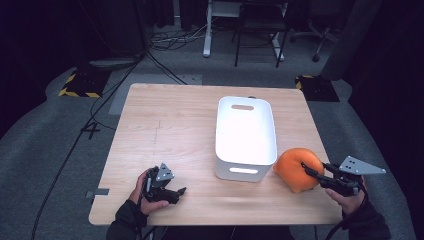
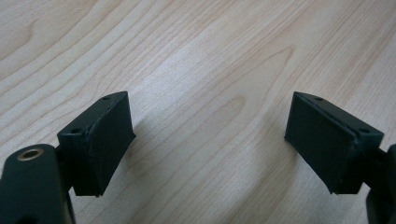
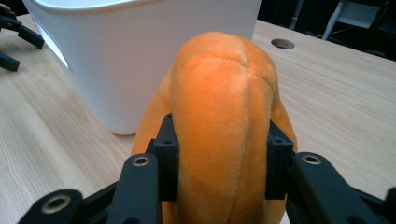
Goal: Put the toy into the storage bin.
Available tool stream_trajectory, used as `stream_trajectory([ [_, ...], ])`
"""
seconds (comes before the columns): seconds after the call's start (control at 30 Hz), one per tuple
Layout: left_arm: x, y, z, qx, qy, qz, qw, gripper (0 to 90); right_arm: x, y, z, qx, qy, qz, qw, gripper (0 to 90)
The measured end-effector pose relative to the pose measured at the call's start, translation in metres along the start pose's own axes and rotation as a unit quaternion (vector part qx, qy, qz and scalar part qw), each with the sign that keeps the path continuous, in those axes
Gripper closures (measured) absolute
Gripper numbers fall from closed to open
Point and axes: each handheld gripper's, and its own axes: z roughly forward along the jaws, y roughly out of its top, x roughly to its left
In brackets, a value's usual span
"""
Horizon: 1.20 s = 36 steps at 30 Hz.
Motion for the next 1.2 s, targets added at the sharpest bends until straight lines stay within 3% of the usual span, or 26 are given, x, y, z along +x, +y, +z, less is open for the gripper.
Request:
stream_trajectory([
  [0.8, -0.001, 0.000, 0.000, 0.001, 0.008, -0.003, 1.0000, 15.3, -0.015, 0.033, -0.005, -0.032, -0.022, -0.005, 0.9992, 59.5],
  [1.0, -0.002, -0.001, 0.000, 0.003, 0.002, -0.012, 0.9999, 15.3, -0.017, 0.048, -0.006, -0.044, -0.022, -0.015, 0.9987, 59.4],
  [1.2, -0.002, -0.001, -0.001, 0.001, 0.010, -0.012, 0.9999, 15.3, -0.016, 0.064, -0.006, -0.045, -0.026, -0.033, 0.9981, 59.2],
])
